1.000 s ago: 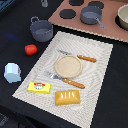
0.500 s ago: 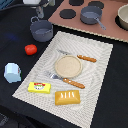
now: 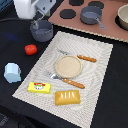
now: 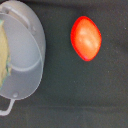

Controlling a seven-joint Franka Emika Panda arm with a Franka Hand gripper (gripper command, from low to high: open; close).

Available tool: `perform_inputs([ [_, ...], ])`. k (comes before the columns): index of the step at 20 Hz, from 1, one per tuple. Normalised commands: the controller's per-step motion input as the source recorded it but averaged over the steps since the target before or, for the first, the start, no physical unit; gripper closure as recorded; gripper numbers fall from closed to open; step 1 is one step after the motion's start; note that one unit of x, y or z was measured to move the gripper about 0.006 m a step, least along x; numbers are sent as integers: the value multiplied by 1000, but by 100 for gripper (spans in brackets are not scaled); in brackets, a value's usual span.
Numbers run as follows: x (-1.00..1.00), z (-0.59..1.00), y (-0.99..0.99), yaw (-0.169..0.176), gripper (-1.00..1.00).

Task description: Interact with the objects in diverse but meaningful ways.

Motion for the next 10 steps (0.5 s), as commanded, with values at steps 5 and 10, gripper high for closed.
perform_inputs([
  [5,-210,-529,-338,84,-100],
  [10,-340,-491,-280,96,-100],
])
